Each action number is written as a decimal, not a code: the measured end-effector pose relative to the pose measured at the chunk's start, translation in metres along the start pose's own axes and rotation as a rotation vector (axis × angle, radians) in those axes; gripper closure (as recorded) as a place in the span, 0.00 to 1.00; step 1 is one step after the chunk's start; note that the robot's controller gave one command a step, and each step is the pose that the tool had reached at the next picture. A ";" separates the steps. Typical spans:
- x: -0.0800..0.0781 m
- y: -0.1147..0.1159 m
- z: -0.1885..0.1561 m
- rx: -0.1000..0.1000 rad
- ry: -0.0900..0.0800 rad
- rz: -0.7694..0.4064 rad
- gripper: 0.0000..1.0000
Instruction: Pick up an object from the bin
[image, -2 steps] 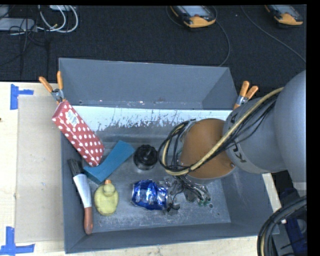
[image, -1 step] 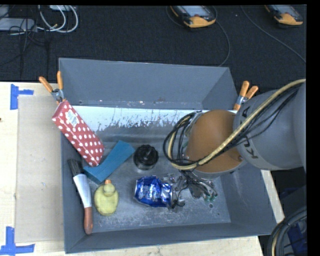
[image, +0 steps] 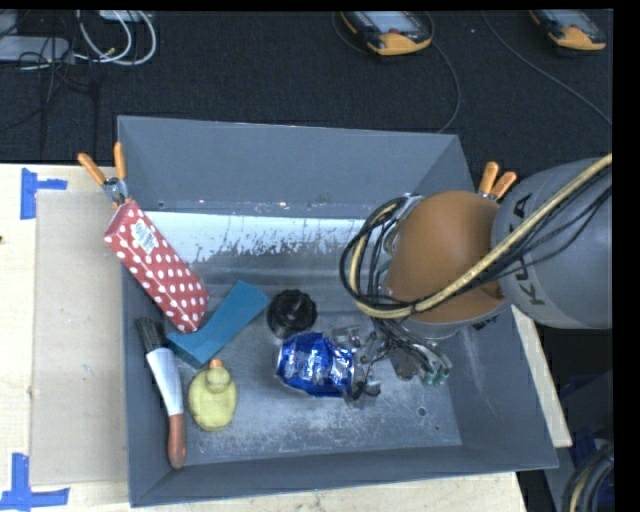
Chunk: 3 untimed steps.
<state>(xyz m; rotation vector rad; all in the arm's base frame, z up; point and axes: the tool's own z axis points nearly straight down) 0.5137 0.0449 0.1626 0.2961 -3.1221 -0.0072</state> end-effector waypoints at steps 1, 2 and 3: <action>-0.002 0.002 -0.065 0.000 0.005 -0.021 1.00; 0.005 -0.002 -0.124 0.000 0.005 -0.024 1.00; -0.016 -0.018 0.050 0.000 0.002 0.032 1.00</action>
Offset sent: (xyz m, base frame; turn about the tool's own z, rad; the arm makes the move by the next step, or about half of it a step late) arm -0.0233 -0.0166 0.2709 -0.0155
